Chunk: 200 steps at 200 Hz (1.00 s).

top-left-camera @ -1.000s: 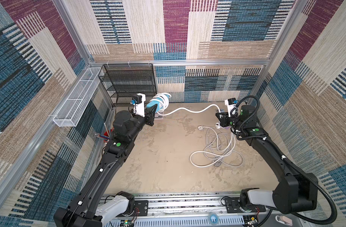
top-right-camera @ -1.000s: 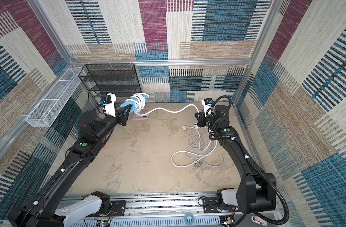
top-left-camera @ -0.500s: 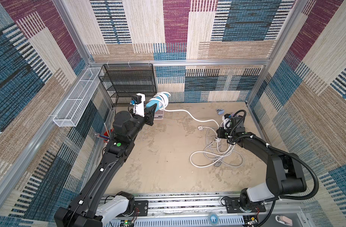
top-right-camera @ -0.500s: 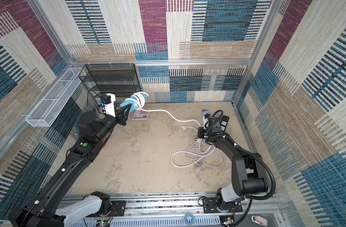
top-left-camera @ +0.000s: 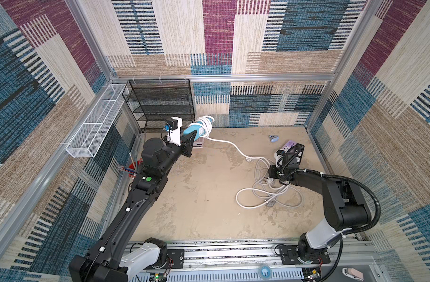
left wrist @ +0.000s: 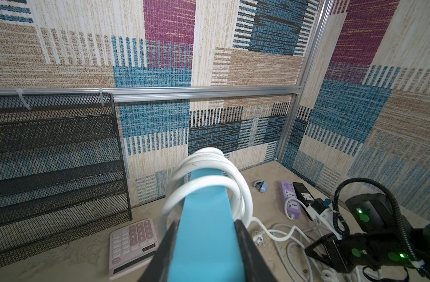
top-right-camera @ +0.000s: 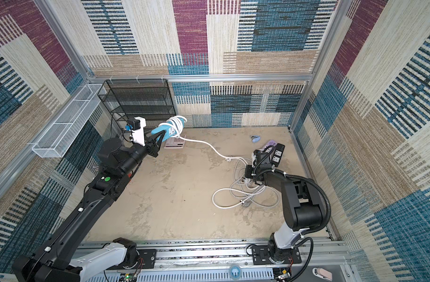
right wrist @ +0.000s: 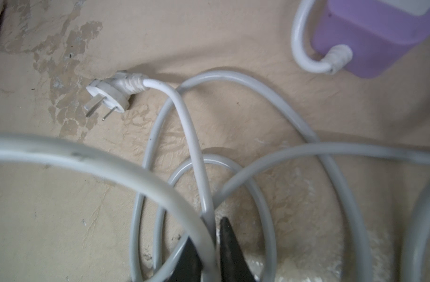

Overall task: Unwrap the cord wrapped around the power strip
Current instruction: Unwrap the power cord from the power strip.

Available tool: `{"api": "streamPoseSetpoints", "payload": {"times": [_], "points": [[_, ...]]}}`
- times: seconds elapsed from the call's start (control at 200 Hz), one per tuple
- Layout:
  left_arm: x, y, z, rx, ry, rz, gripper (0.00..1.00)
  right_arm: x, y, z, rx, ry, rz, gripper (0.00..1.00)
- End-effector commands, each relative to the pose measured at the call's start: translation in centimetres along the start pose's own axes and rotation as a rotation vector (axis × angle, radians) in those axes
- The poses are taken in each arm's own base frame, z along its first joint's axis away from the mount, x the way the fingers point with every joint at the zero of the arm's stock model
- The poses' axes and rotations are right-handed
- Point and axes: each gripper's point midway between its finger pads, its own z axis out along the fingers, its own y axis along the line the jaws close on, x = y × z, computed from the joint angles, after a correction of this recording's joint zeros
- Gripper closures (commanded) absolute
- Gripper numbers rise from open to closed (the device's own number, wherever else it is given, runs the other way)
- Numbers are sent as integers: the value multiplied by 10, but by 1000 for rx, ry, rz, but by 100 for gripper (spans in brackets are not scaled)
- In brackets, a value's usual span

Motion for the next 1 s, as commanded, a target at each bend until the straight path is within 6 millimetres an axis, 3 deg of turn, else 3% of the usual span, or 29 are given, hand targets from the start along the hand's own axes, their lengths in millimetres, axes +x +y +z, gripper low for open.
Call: {"api": "streamPoseSetpoints", "payload": {"times": [0.0,0.205,0.3,0.406,0.521,0.661,0.856,0.997], "points": [[-31,-10,0,59,-123,8,100,-16,9,-11,-35,-62,-16,55],[-27,-19,5,124,-116,-19,100,-47,30,-51,-87,-158,-66,25],[-28,-24,6,153,-117,-29,100,-67,50,-76,-154,-220,-105,15],[-29,-31,6,195,-122,-47,100,-89,86,-108,-307,-309,-192,0],[-32,-39,6,248,-127,-71,100,-106,128,-139,-499,-403,-296,2],[-38,-49,4,312,-140,-101,100,-114,174,-161,-741,-490,-408,2],[-43,-58,2,375,-145,-125,100,-115,229,-170,-1004,-573,-564,2],[-46,-63,1,407,-150,-139,100,-109,268,-162,-1082,-627,-706,2]]}}
